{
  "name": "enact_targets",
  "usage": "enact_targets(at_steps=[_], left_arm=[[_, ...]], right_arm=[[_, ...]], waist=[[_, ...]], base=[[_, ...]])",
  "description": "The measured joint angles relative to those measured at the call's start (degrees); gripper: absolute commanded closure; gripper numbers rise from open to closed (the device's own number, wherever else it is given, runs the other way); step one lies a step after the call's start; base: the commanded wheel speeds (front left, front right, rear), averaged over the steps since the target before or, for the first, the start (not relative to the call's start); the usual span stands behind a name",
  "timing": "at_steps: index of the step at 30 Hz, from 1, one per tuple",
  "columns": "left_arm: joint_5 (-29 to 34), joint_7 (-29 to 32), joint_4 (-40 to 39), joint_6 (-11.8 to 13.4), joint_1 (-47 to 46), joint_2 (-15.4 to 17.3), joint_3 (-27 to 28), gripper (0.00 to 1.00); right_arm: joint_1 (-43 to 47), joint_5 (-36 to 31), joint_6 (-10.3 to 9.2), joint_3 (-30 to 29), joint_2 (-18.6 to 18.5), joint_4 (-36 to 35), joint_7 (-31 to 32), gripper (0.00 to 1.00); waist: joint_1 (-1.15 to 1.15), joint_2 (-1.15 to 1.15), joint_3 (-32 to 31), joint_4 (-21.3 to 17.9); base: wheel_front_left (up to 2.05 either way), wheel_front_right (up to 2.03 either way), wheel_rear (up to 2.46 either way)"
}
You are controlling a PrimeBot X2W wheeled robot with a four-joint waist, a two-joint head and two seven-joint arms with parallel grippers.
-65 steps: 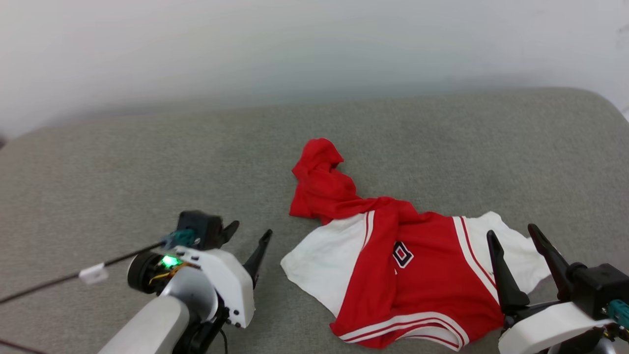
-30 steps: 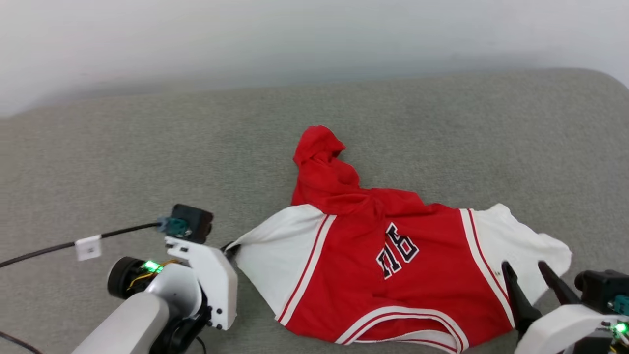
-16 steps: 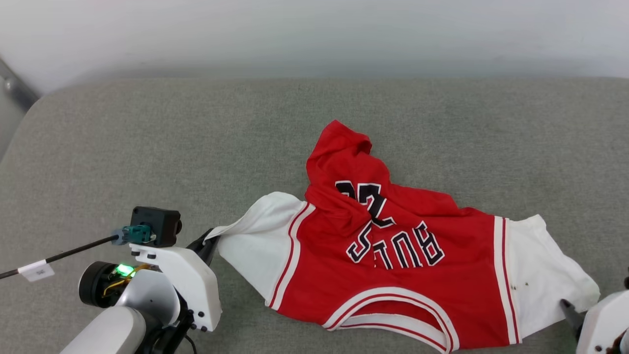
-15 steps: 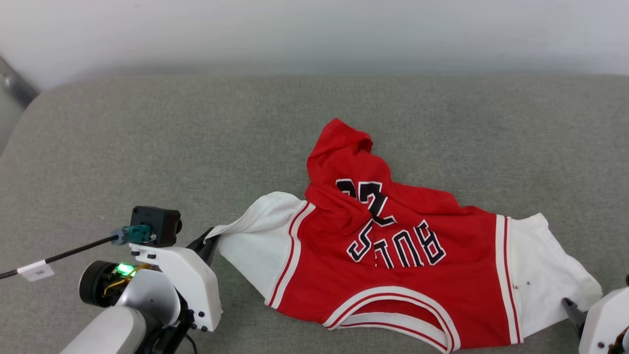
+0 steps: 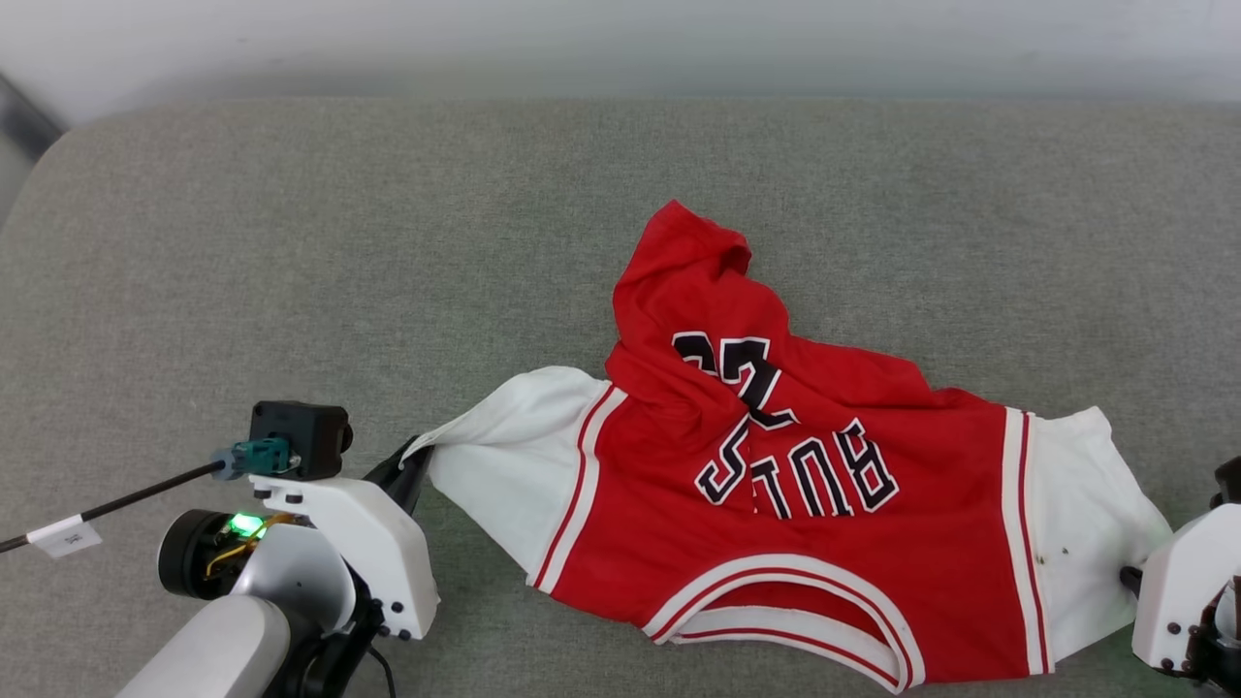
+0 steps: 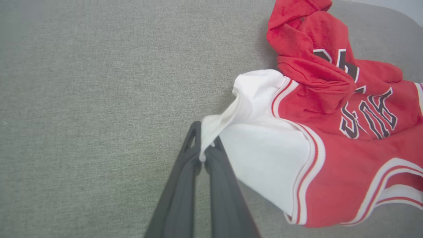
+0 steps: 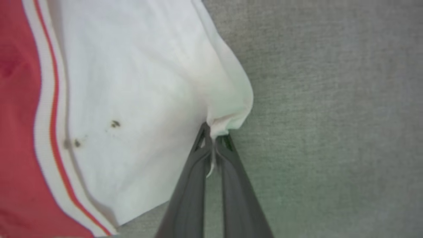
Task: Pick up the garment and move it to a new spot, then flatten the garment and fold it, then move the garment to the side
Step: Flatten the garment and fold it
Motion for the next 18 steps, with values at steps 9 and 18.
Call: enact_targets(at_steps=[9,18], left_arm=[[1.6,-3.8,0.2,0.4,-2.0,0.9,2.3,1.00],[2.6,-7.0,3.6,-1.9,-13.1,1.1,6.1,1.00]], right_arm=[[-1.7,-1.1,0.07,3.0,-1.3,-9.1,-2.1,1.00],[-12.7,-2.3,0.07,6.2,-4.2,-14.7,-4.9,1.00]], waist=[[0.00,0.00,-4.3,-1.5],[0.00,0.00,-9.7,-3.2]], base=[[0.00,0.00,0.00],[0.00,0.00,0.00]])
